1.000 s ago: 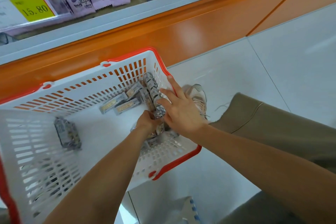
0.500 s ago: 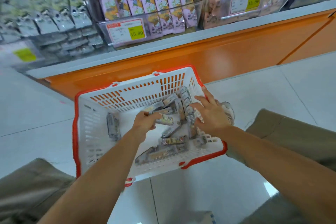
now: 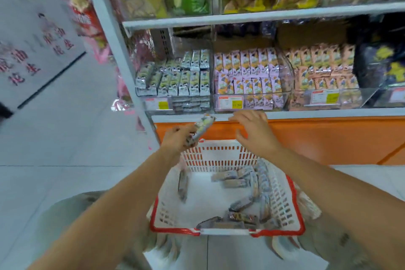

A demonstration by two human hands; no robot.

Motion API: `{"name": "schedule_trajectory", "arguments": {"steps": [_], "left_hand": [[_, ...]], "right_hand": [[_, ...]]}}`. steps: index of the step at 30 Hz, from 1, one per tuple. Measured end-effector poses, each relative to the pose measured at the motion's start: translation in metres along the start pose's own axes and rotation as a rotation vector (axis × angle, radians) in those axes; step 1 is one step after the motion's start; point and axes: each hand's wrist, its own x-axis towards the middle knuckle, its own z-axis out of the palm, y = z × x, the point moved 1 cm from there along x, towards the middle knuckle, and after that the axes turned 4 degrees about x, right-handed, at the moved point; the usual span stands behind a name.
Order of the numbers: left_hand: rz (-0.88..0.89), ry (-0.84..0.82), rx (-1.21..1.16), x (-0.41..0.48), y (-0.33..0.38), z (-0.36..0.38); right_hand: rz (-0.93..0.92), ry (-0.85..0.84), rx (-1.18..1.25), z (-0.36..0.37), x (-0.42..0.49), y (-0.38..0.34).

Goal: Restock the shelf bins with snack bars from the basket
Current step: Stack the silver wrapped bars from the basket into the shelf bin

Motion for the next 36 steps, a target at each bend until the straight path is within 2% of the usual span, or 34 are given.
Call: {"name": "schedule_trajectory", "arguments": {"steps": [5, 16, 26, 29, 36], "left_hand": [[0.079, 0.043, -0.061, 0.010, 0.058, -0.023], [0.212, 0.251, 0.259, 0.111, 0.140, -0.031], [0.269, 0.309, 0.715, 0.201, 0.174, -0.028], [0.263, 0.297, 0.751, 0.215, 0.173, -0.026], [0.311, 0.308, 0.827, 0.220, 0.167, -0.014]], "right_hand": [[-0.062, 0.067, 0.016, -0.019, 0.055, -0.030], [-0.067, 0.037, -0.023, -0.025, 0.184, -0.044], [-0.051, -0.281, -0.296, -0.013, 0.281, -0.034], [-0.059, -0.319, -0.319, -0.003, 0.287, -0.029], [-0.130, -0.185, -0.321, 0.007, 0.283, -0.020]]}}
